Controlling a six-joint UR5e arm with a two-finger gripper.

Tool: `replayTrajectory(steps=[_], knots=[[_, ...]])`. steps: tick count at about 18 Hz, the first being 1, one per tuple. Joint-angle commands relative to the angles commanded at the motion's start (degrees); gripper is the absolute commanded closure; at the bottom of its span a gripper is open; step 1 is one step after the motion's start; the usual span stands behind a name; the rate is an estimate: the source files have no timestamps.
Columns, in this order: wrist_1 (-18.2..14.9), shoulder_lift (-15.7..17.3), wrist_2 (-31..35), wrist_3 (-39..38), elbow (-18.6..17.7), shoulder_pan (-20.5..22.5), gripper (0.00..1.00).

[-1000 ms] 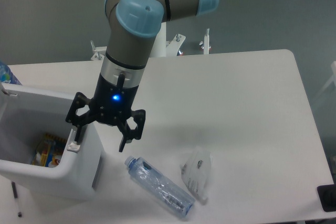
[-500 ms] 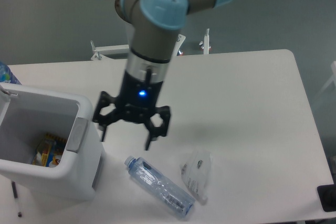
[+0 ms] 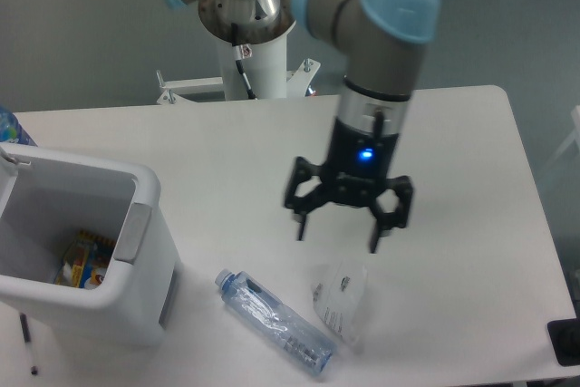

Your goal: Open the trash can

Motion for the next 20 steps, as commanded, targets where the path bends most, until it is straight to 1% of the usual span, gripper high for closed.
replayTrajectory(steps=[3,6,8,10,12,14,20], knots=[[-0.3,-1.3,7.6,5.5,-0.4,-0.3,0.0],[-0.8,-2.1,9.4,8.9,-0.4,-0.3,0.0],[-3.2,-2.2,10.5,15.5,-0.3,-0.1,0.0],[-6.1,-2.2,15.4,24.3,0.2,0.1,0.0],[-7.6,-2.3,19.2,28.8,-0.2,0.1,0.0],[-8.1,-2.3,20.0,29.1,-0.4,0.1,0.0],[-7.6,-2.9,20.5,29.1,-0.8,-0.2,0.0]])
